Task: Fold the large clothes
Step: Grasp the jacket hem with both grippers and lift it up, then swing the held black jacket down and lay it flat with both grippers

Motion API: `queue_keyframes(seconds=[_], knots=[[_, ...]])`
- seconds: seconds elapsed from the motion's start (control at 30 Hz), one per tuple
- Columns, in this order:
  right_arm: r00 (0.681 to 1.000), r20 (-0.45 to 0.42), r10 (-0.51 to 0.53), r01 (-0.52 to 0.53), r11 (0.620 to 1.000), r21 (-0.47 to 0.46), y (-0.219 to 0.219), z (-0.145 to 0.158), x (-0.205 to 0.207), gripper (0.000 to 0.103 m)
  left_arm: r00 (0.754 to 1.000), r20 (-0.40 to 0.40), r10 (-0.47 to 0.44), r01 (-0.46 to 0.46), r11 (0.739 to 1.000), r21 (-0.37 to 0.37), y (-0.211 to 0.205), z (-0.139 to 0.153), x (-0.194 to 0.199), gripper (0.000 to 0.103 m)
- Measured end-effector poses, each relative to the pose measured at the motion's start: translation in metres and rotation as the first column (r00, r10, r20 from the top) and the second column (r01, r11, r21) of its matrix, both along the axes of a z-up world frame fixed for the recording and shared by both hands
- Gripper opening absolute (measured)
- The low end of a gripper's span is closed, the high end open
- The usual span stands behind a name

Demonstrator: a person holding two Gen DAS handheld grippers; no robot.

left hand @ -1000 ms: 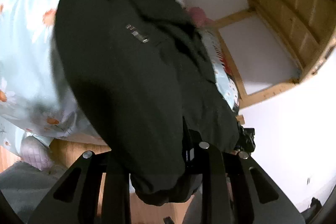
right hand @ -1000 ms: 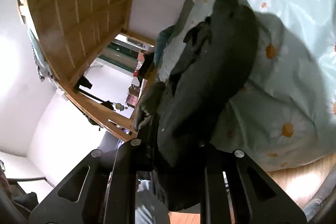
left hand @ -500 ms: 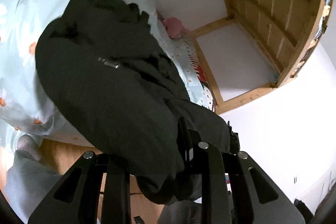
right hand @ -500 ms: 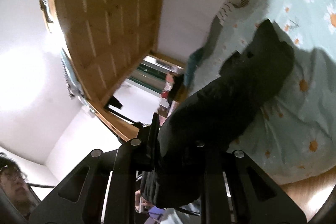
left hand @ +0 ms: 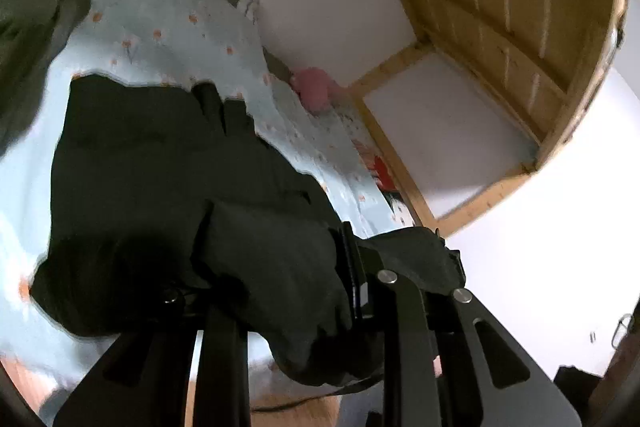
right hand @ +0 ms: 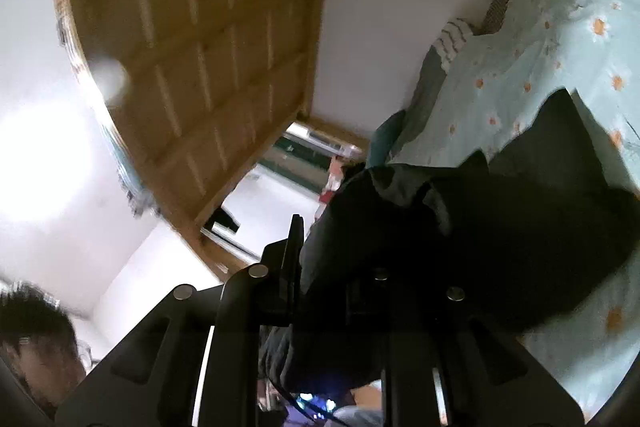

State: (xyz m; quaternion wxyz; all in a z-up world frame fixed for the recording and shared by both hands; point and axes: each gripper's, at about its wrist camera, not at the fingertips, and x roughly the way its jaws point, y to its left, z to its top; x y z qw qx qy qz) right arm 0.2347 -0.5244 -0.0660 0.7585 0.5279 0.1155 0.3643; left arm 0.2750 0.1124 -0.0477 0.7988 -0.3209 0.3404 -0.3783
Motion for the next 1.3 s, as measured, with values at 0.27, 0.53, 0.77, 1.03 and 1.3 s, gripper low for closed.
queue_keyframes(seconds=[0.27,0.53,0.77,1.03,1.3], knots=[[0.987,-0.147,-0.065,0.057,0.997,-0.061,-0.003,0.031,0.176,0.017,0.985,-0.112,0.131,-0.136,0.99,-0.036,0.013,-0.007,0.133,0.022],[0.921,-0.362,-0.146,0.136,0.989,-0.053,0.011,0.006,0.336,0.018,0.94,-0.263,0.219,-0.251,0.963,-0.095,0.025,-0.045,0.255,0.025],[0.826,-0.523,-0.209,0.183,0.978,-0.102,0.027,-0.018,0.424,0.101,0.91,-0.378,0.173,-0.28,0.927,-0.249,0.044,-0.088,0.311,0.072],[0.942,-0.249,-0.225,0.065,0.85,-0.523,0.053,0.056,0.427,0.1,0.922,-0.25,0.294,-0.339,0.927,-0.161,0.057,-0.078,0.327,0.097],[0.974,-0.104,-0.202,-0.052,0.246,-0.968,0.2,0.049,0.362,0.1,0.859,0.204,0.47,-0.512,0.772,0.376,-0.068,0.019,0.249,0.097]])
